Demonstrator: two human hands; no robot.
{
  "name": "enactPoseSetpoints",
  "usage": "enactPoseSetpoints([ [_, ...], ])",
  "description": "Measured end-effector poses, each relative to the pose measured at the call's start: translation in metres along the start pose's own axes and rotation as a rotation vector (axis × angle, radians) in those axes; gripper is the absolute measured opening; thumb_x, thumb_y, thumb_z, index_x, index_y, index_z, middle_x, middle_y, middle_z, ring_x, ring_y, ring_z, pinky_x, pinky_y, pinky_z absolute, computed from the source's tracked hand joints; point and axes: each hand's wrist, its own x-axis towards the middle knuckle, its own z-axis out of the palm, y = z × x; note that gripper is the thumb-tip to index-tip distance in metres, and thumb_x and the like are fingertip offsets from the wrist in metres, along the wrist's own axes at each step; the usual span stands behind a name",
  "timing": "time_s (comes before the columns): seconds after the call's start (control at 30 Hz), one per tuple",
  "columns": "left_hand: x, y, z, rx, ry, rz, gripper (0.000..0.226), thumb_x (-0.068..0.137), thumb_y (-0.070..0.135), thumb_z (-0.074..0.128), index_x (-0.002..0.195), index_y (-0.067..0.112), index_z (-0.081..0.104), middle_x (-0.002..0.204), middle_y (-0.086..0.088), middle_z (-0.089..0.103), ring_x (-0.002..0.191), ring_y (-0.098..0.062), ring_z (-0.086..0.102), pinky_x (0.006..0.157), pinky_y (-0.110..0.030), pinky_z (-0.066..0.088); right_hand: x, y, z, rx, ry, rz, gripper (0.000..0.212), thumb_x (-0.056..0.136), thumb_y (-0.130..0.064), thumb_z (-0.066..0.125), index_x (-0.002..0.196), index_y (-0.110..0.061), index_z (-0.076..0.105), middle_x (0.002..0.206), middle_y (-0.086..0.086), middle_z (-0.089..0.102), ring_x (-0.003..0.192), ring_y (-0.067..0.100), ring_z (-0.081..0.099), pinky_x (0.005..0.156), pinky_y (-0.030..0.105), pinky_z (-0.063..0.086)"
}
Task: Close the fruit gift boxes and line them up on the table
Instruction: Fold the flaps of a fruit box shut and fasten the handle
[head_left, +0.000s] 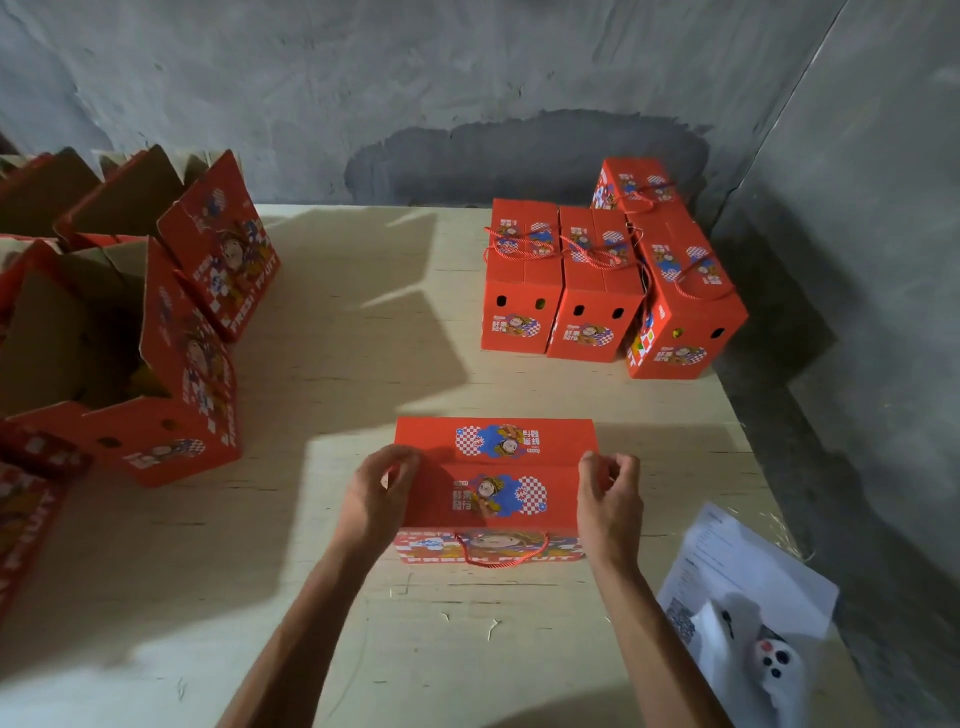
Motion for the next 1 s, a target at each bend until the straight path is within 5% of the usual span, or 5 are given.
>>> enactPoseSetpoints([
  [0.13,0.017,0.013,-0.009,0.613,-0.193,0.309,0.019,0.095,0.041,0.066,0.106,0.032,0.079,0.144,-0.006,0.054,0.14,-0.031,0.04,0.113,-0.057,0.035,0.001,0.001,-0.002,-0.013,-0.038,0.011,0.032,0.102,-0.049,0.053,0.106,-0.018,0.047,0.079,-0.002,0.069,0.055,0.005,0.067,0.041,0.015,0.045],
  [0.4,0.002,0.007,0.018,0.617,-0.152,0.437,0.03,0.103,0.039,0.05,0.12,0.025,0.072,0.11,0.007,0.062,0.097,-0.02,0.051,0.088,-0.042,0.04,0.0,-0.001,0.0,-0.045,-0.038,0.003,0.034,0.103,-0.05,0.051,0.107,-0.016,0.046,0.085,0.005,0.071,0.066,0.02,0.07,0.052,0.034,0.055],
  [0.73,0.001,0.002,0.029,0.52,-0.043,0.309,0.033,0.097,0.043,0.054,0.11,0.025,0.078,0.147,-0.004,0.057,0.141,-0.027,0.045,0.118,-0.05,0.034,-0.002,0.001,-0.006,-0.012,-0.071,-0.037,0.038,0.101,-0.056,0.05,0.105,-0.018,0.046,0.078,-0.007,0.067,0.06,-0.008,0.065,0.039,0.011,0.042],
  [0.9,-0.005,-0.002,0.031,0.34,0.047,0.116,0.049,0.097,0.056,0.058,0.138,0.031,0.058,0.159,-0.005,0.036,0.146,-0.032,0.035,0.106,-0.057,0.048,0.002,0.001,-0.005,-0.005,-0.088,0.012,0.04,0.099,-0.058,0.053,0.103,-0.019,0.044,0.08,-0.004,0.066,0.062,-0.009,0.063,0.039,0.01,0.039],
  [1.0,0.0,-0.004,0.025,0.163,0.036,-0.112,0.082,0.085,0.062,0.072,0.153,0.038,0.033,0.153,-0.006,0.04,0.123,-0.027,0.056,0.087,-0.048,0.06,0.003,0.002,-0.006,0.018,-0.095,0.016,0.038,0.101,-0.052,0.055,0.11,-0.017,0.044,0.083,-0.006,0.064,0.063,-0.011,0.062,0.04,0.009,0.04],
])
